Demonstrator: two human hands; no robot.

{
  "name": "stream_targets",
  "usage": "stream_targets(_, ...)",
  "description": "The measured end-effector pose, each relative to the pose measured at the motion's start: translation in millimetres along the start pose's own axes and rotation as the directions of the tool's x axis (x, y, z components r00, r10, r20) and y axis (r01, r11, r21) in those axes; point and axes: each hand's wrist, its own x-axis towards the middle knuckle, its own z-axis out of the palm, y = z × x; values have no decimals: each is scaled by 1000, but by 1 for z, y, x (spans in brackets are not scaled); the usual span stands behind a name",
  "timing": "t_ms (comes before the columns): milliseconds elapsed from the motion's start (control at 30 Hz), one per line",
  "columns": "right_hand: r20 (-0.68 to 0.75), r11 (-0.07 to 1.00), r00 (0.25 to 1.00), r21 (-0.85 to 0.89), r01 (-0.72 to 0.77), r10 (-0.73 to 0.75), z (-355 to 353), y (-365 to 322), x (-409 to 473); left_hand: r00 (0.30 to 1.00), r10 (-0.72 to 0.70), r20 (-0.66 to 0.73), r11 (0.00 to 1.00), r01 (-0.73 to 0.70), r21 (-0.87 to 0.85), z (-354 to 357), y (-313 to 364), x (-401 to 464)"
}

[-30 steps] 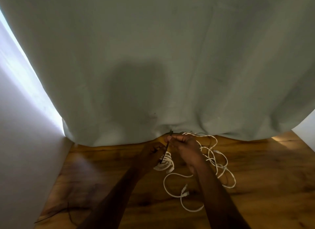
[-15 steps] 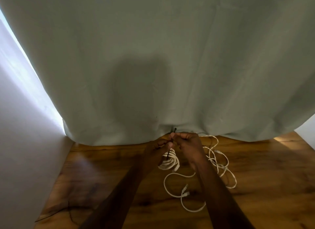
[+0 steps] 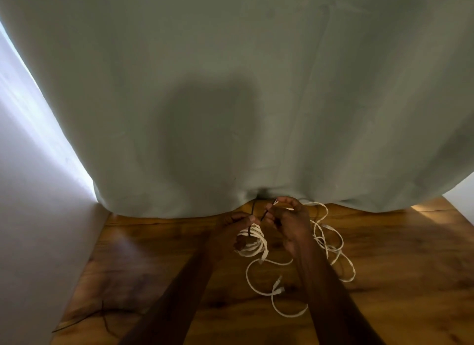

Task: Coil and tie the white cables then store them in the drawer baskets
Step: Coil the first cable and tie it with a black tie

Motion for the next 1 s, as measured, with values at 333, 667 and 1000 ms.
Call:
stream_targets(333, -168, 987, 986, -156, -22, -4, -4, 18, 31, 991, 129, 40, 980, -133, 149, 4, 8, -1)
stream_targets(667, -273, 953, 959, -304, -6, -80, -29, 35, 53, 992, 103, 68, 984, -112, 139, 10, 7, -7)
stream_targets(1000, 126, 829, 889, -321, 457, -441, -20, 6, 5, 994, 86, 71, 970, -100, 222, 8, 7, -11)
